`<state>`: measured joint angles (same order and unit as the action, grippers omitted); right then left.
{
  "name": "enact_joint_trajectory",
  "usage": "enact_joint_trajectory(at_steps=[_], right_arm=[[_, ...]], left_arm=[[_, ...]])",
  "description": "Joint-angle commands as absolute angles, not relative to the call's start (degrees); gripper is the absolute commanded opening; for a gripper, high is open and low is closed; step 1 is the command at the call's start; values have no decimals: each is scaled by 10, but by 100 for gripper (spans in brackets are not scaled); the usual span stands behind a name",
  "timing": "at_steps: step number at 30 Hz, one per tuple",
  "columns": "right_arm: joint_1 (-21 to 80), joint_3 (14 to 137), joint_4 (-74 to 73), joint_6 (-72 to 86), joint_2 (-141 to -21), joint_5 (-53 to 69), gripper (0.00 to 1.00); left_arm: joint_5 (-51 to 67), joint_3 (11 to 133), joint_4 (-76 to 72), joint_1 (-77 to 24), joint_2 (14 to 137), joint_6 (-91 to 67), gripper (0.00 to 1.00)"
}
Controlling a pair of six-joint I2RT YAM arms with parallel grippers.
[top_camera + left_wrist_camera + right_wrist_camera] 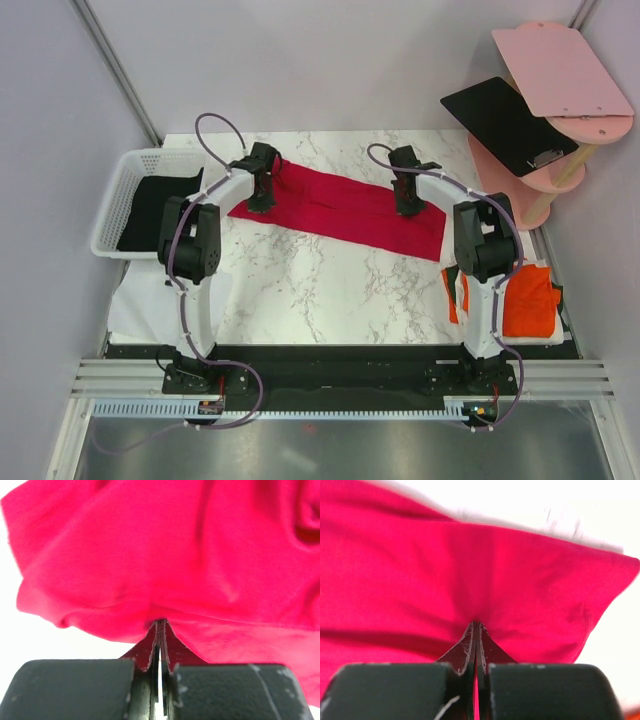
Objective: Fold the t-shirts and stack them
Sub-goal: Rotate the tshirt 90 degrees
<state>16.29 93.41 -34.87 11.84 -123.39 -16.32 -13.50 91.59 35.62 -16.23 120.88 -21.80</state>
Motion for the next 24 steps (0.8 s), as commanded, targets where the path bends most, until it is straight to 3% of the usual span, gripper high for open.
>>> enact_joint_trajectory(at_steps=[1, 13, 16, 24], right_arm=[[179, 876, -418, 130, -1162, -124, 0], [258, 713, -408, 153, -1028, -60, 0], [258, 695, -394, 158, -1008, -83, 0], [259, 736, -374, 154, -1004, -134, 0]], left_arm=[[-158, 972, 387, -142, 1222, -181, 2], [-113, 1291, 498, -139, 1385, -138, 2], [-110, 1275, 495, -139, 1374, -145, 2], [-90, 1066, 414, -141, 1211, -159, 2]])
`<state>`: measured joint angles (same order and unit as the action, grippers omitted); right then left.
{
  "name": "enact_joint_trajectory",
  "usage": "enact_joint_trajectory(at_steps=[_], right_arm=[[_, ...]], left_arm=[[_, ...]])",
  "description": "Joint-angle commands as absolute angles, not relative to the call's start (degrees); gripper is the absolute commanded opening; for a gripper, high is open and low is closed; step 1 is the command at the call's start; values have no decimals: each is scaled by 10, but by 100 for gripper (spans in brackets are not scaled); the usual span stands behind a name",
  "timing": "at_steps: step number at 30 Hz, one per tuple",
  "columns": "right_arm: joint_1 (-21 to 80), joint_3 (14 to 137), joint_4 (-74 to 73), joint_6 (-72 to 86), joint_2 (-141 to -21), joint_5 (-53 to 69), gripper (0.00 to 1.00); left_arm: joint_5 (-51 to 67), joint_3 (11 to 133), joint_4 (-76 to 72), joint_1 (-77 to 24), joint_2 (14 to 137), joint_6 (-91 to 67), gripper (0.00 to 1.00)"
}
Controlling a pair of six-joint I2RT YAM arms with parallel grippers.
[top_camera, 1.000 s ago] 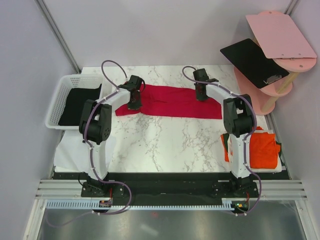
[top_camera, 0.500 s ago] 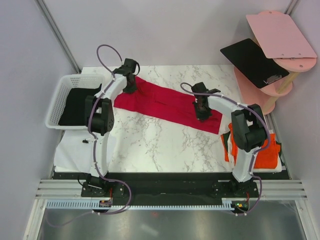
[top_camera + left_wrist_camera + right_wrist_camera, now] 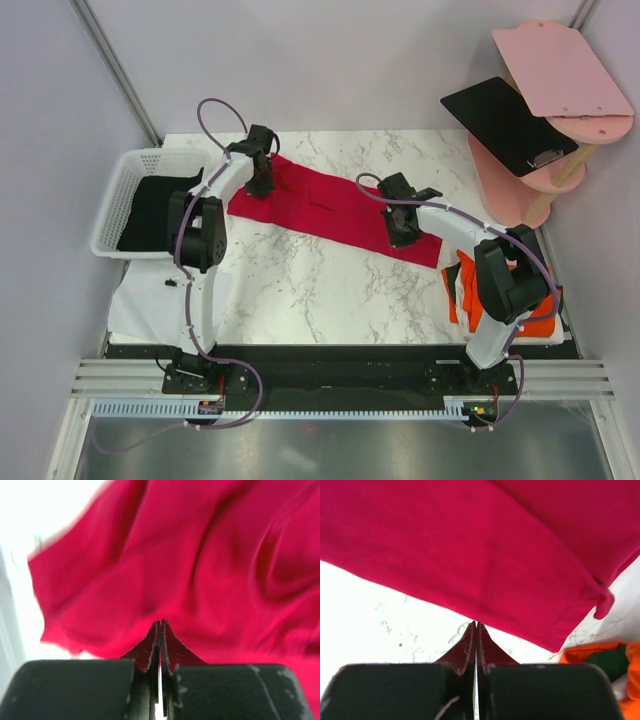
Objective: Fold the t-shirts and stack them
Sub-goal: Rotate the tshirt 90 degrees
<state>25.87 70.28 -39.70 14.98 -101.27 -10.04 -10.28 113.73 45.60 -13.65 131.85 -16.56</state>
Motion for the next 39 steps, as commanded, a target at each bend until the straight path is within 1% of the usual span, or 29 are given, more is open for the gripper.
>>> enact_joint_trajectory(at_steps=[1, 4, 8, 11, 15, 19, 26, 39], right_arm=[[258, 738, -374, 154, -1012, -149, 0], [258, 737, -359, 151, -1046, -178, 0], [257, 769, -358, 152, -1108, -239, 0], [253, 802, -356, 158, -1127, -269, 0], [251, 846, -348, 159, -1127, -301, 0], [245, 891, -349, 150, -1153, -335, 0], [207, 950, -347, 143, -1206, -340, 0], [173, 960, -343, 136, -1259, -326, 0]], left_arm=[[-90, 1052, 410, -142, 1202, -161, 2], [-88, 994, 396, -147, 1162, -170, 2], [-68, 912, 364, -166, 1108, -177, 2], [-69, 874, 346, -178, 1083, -183, 2], [-78, 860, 342, -179, 1085, -184, 2], [-89, 867, 342, -178, 1096, -181, 2], [-100, 901, 349, -161, 1134, -180, 2], [-120, 1017, 424, -139, 1247, -173, 2]])
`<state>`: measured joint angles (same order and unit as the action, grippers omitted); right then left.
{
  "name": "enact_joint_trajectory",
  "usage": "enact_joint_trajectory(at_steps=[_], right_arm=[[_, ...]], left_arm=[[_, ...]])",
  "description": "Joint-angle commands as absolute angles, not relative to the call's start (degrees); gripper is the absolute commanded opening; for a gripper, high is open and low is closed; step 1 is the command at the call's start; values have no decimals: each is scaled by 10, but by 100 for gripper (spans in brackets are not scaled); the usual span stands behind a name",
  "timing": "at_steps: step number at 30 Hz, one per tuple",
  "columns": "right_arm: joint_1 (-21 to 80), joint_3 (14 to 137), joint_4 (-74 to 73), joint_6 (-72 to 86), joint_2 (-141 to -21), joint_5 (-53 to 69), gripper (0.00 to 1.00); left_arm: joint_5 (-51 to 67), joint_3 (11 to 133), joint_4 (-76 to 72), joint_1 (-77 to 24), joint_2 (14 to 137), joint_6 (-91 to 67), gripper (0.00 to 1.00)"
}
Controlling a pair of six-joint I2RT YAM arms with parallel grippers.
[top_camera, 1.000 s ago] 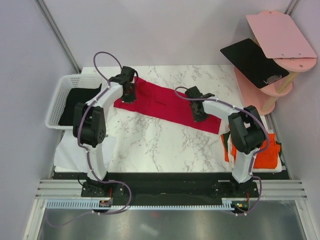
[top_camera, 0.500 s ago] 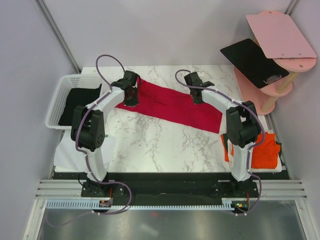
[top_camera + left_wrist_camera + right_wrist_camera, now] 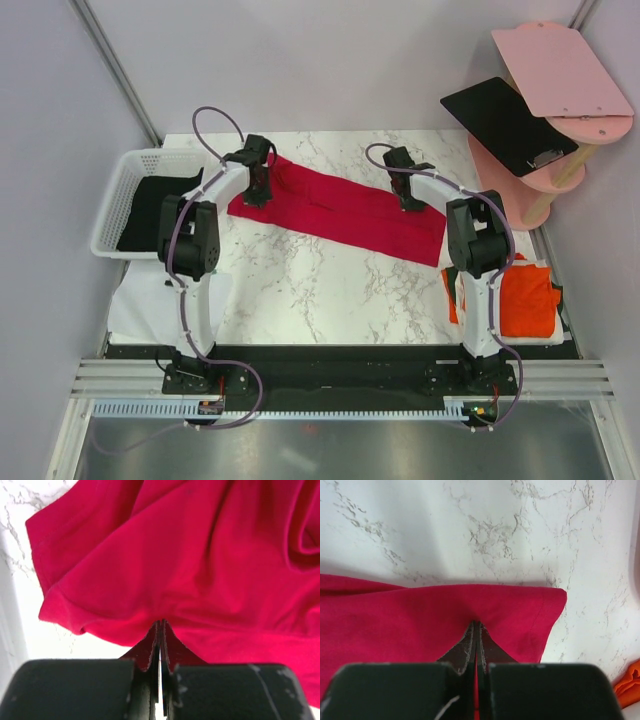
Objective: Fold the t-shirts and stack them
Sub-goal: Rotate the tshirt 90 degrees
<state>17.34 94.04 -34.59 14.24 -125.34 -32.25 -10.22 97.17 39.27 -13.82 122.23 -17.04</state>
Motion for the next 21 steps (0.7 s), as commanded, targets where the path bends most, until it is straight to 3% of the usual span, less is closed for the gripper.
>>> enact_joint_trajectory(at_steps=[1, 11, 21], right_arm=[[173, 957, -343, 136, -1260, -323, 0], [181, 923, -382, 137, -1255, -265, 0], [214, 838, -405, 140, -1196, -215, 0]], left_arm=[[-118, 1024, 427, -138, 1253, -173, 2], [-119, 1084, 470, -134, 1316, -175, 2], [-120, 1268, 533, -134, 1415, -142, 2]])
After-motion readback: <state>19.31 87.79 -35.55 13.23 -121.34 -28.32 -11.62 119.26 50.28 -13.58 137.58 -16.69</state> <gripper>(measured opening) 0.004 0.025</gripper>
